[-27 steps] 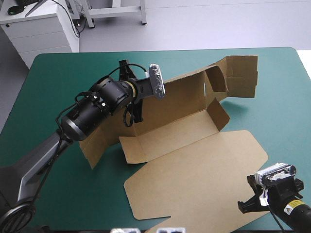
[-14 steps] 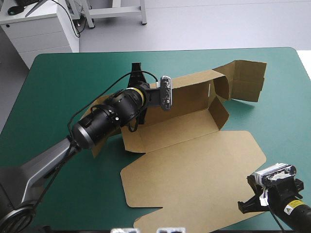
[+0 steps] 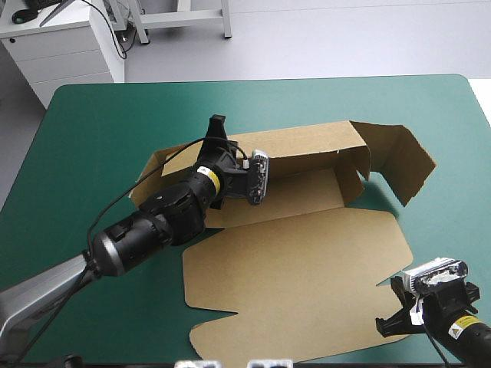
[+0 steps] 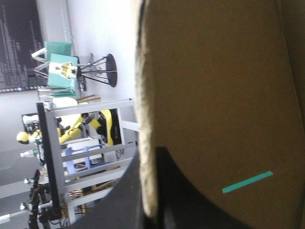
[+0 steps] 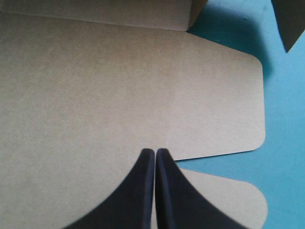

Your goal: Fold the box

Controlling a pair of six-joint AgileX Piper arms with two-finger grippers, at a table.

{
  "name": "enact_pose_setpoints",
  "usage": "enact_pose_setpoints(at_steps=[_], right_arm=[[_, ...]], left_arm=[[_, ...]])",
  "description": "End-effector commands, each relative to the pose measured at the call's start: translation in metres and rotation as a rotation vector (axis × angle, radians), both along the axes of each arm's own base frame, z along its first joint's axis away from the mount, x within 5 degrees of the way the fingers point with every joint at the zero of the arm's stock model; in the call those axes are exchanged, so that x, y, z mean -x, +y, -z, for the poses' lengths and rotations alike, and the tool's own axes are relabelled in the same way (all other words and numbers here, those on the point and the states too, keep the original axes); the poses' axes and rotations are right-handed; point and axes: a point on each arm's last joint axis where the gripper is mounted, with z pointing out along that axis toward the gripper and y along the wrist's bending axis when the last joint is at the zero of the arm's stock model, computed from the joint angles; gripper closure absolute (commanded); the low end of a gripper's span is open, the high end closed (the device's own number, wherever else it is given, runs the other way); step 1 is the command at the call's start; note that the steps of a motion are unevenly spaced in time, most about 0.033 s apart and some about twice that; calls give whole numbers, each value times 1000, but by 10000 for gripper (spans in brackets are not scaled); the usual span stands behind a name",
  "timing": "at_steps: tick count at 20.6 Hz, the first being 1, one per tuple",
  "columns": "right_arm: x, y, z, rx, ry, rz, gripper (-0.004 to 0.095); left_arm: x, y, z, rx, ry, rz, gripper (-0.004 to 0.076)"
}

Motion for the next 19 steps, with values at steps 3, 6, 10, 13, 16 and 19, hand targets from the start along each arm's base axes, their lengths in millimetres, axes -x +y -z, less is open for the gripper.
enact_pose_setpoints(at_steps=[3, 6, 10, 13, 16, 19], right_arm=[[-4, 1, -14, -28, -79, 11, 912], [-4, 1, -14, -54, -69, 28, 912], [-3, 2, -14, -97, -48, 48, 912], [-2, 4, -20, -141, -58, 41, 912], [1, 3, -40, -147, -119, 37, 912], [4, 2, -61, -152, -185, 35, 912]], left_arm=[[22, 20, -13, 27, -216, 95, 731], [22, 19, -6, 69, -221, 90, 731], [16, 13, 5, 41, -212, 79, 731], [9, 16, 11, 50, -188, 47, 731], [-3, 29, 14, 125, -152, -40, 731], [-4, 28, 14, 127, -149, -14, 731]])
